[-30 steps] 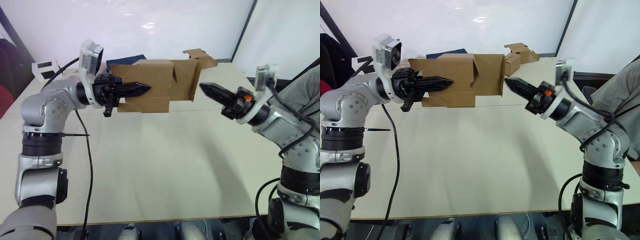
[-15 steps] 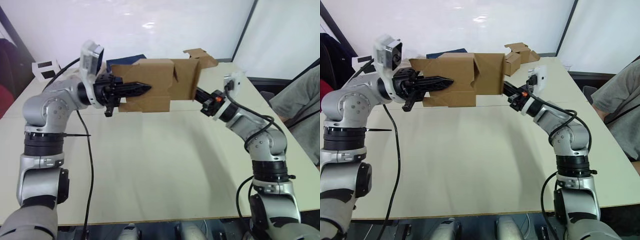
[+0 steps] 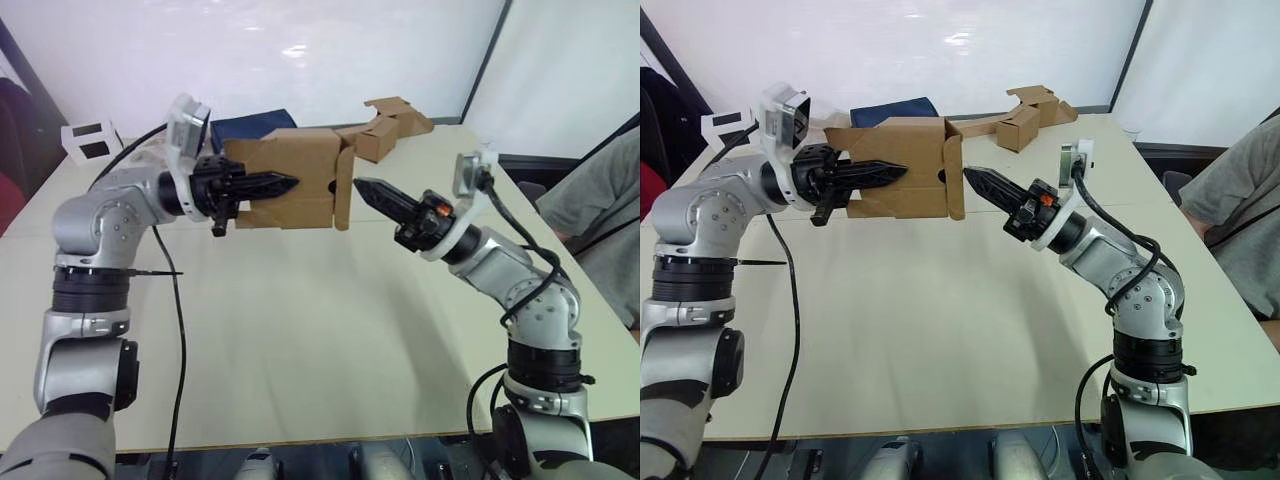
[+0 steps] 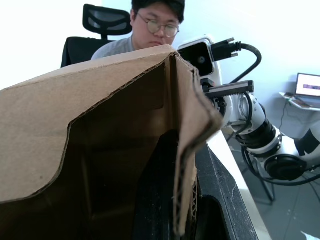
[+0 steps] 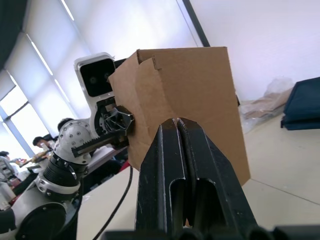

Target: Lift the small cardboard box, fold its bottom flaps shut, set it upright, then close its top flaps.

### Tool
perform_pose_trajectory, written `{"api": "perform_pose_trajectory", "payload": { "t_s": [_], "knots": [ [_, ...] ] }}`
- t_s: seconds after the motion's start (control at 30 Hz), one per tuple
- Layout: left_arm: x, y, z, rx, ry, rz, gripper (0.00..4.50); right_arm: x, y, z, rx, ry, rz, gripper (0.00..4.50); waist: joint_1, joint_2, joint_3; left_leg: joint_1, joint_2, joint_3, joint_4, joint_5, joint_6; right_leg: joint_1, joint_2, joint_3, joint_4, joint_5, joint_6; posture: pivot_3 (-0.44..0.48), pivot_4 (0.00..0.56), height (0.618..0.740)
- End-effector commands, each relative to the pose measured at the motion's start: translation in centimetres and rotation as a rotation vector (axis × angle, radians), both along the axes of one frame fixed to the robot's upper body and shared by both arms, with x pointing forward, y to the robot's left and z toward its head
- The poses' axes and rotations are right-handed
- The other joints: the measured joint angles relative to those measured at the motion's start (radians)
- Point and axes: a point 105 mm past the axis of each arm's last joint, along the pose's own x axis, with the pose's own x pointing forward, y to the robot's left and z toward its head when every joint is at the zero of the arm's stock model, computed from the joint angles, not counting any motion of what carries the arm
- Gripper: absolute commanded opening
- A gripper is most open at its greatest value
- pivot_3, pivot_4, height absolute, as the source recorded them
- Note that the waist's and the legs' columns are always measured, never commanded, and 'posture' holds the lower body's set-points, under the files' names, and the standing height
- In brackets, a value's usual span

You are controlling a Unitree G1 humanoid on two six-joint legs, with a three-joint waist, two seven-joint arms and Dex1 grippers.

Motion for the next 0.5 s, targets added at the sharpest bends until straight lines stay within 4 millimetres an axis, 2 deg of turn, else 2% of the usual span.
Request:
{"api": "perform_pose_trajectory", "payload": {
  "t_s": [0.03, 0.13, 0.5],
  "knots": [
    [-0.7, 0.2, 1.7, -0.004, -0.061, -0.009, 0.0, -1.0, 1.0, 0.8, 0.038, -0.028, 0.063, 0.7, 0.0, 0.0, 0.0, 0.0, 0.0, 0.0, 0.0, 0.0, 0.0, 0.0, 0.0, 0.0, 0.0, 0.0, 0.0, 0.0, 0.15, 0.74],
    [-0.8, 0.3, 2.0, -0.014, -0.06, -0.009, 0.0, -0.9, 1.4, 0.4, 0.039, -0.014, 0.072, 1.89, 0.001, 0.0, 0.0, 0.0, 0.0, 0.0, 0.0, 0.0, 0.0, 0.0, 0.0, 0.0, 0.0, 0.0, 0.0, 0.0, 0.15, 0.74],
    [-1.0, 0.6, 2.3, -0.02, -0.053, -0.013, 0.0, -0.6, 1.6, -0.4, 0.06, 0.017, 0.06, 1.89, 0.001, 0.0, 0.0, 0.0, 0.0, 0.0, 0.0, 0.0, 0.0, 0.0, 0.0, 0.0, 0.0, 0.0, 0.0, 0.0, 0.15, 0.74]
  ]
}}
